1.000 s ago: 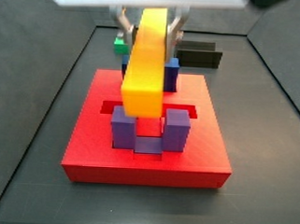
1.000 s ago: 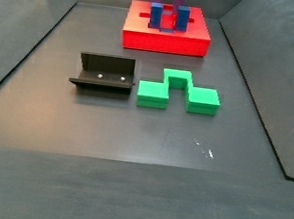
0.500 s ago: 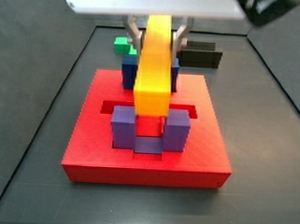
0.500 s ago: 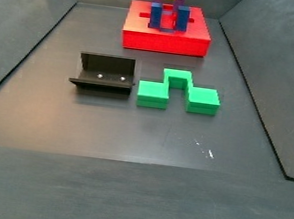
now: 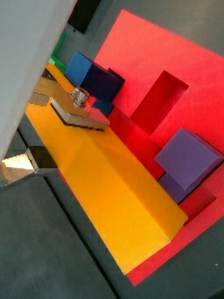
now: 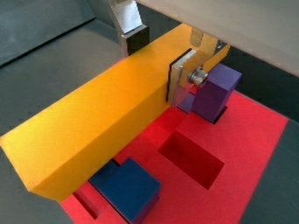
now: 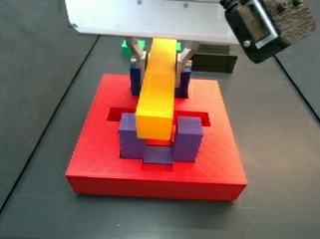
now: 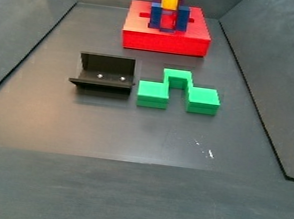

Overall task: Pick up the yellow object. Move up. Move to above the board. Insert the yellow object.
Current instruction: Insert the yellow object.

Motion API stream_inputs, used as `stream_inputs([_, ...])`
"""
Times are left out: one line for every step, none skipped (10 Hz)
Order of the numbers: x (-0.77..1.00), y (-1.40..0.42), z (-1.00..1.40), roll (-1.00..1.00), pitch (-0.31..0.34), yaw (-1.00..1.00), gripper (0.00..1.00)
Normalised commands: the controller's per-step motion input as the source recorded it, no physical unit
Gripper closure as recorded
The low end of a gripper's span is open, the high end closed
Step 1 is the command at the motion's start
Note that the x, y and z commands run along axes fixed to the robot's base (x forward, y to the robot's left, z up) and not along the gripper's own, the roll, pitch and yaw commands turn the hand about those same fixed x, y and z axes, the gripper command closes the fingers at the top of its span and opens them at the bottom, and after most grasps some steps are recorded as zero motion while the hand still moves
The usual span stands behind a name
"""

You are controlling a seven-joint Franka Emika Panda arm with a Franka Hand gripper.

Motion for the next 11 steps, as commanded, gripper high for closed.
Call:
stream_inputs([0.0,-0.01,-0.05,0.0,0.0,0.15,1.0])
stream_inputs([0.0,0.0,-0.07,0.0,0.0,0.16,1.0])
stream_inputs([0.03,0.0,0.0,0.0,0.0,0.15,1.0])
stream_inputs([0.09,0.0,0.0,0.01,0.0,0.13,1.0])
stream_inputs([0.19,-0.05,0.0,0.05,0.041,0.06,1.0])
stream_inputs([0.1,-0.07,0.0,0.07,0.027,0.03,1.0])
stream_inputs([0.08,-0.1,0.0,0.11,0.024,0.0,1.0])
stream_inputs([0.03,-0.11,0.0,0.12,0.0,0.0,1.0])
stream_inputs([0.03,-0.09,0.0,0.1,0.0,0.0,1.0])
stream_inputs([0.09,-0.05,0.0,0.09,0.033,0.0,1.0])
stream_inputs([0.21,-0.04,0.0,0.09,0.079,0.0,1.0])
